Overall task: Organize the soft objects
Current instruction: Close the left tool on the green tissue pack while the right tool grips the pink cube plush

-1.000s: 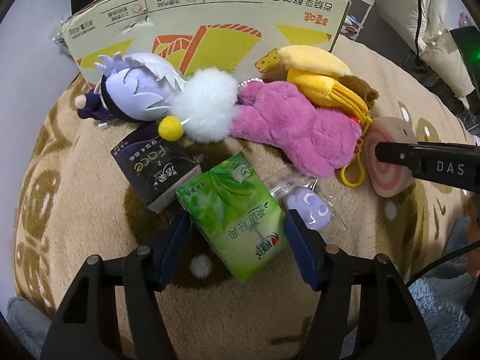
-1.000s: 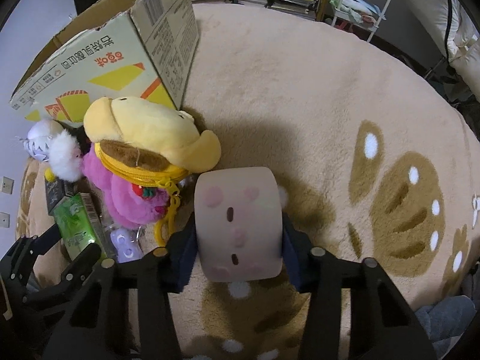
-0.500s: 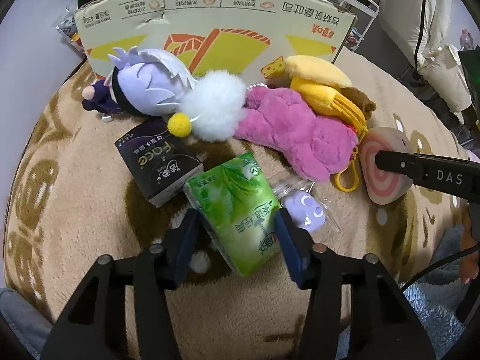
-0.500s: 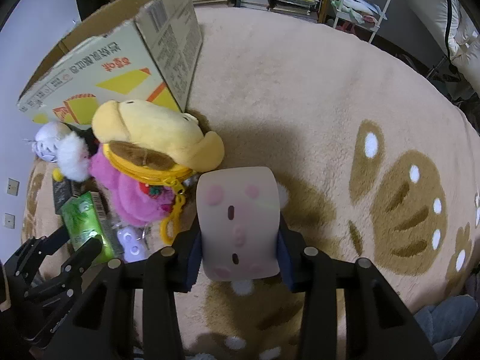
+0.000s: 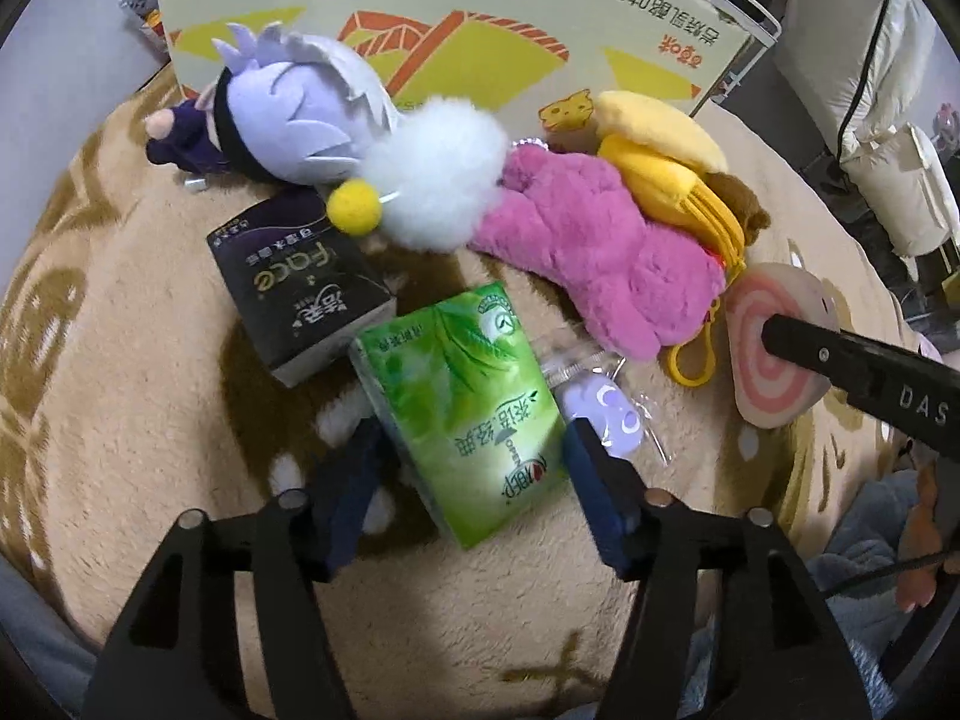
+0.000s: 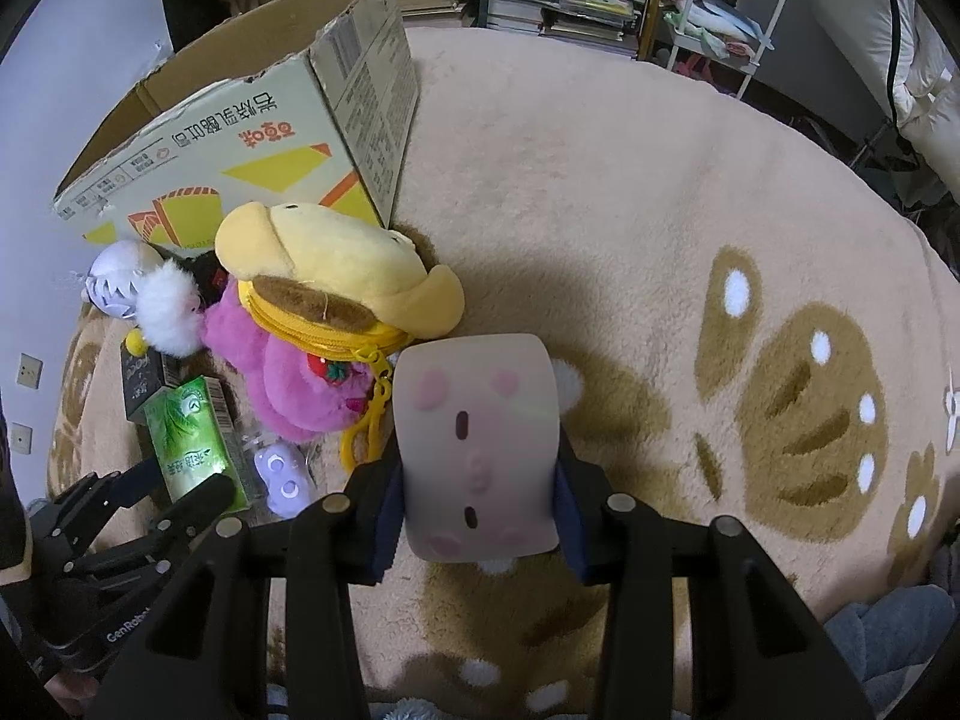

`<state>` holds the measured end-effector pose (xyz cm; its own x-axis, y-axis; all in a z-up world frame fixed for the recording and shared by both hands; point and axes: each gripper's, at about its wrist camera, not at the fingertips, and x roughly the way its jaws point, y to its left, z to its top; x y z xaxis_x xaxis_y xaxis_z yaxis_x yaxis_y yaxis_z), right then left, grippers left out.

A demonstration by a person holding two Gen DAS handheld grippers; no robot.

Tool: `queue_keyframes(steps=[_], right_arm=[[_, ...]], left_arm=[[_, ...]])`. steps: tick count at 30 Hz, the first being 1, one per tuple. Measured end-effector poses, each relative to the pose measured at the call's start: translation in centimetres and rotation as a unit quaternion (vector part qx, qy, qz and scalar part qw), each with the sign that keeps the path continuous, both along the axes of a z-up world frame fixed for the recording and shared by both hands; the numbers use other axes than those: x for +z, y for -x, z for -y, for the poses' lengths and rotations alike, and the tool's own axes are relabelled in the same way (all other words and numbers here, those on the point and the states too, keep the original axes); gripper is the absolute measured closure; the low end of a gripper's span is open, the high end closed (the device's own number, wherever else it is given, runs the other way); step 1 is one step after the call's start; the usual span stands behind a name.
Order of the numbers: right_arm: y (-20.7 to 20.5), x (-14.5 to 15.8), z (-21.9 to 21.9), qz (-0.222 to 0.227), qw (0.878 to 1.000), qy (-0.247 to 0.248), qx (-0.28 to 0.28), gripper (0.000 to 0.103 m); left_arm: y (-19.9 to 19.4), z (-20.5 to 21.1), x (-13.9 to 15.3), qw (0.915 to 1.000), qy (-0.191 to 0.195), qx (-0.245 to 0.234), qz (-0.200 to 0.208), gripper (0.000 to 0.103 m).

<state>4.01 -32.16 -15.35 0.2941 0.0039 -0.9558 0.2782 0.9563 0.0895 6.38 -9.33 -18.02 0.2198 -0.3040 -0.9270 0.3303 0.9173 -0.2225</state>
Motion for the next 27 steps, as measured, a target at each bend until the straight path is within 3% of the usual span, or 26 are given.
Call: queue_keyframes(steps=[10, 15, 21, 27], right_arm=[[0.0, -0.4, -1.1, 0.001, 1.0, 0.003, 0.011, 0.058], [-0.1, -0.5, -1.8, -0.003, 1.0, 0.006, 0.022, 0.058], [0.1, -0.3, -1.7, 0.001, 1.0, 0.008, 0.018, 0.058], [0.6, 2.4, -2.0, 0.066, 0.997, 0.026, 0.027, 0.058]], left_arm=[[-0.4, 3.2, -1.4, 0.9992, -0.037, -0.015, 0.003, 0.03], [-0.2, 4.3, -1.9, 0.9989, -0.044, -0.015, 0.007, 0.03], [0.5, 4.1, -1.4, 0.998, -0.055, -0.024, 0.022, 0.038], [1.5, 4.2, -0.4, 0.9968, -0.065, -0.023, 0.041, 0.039]])
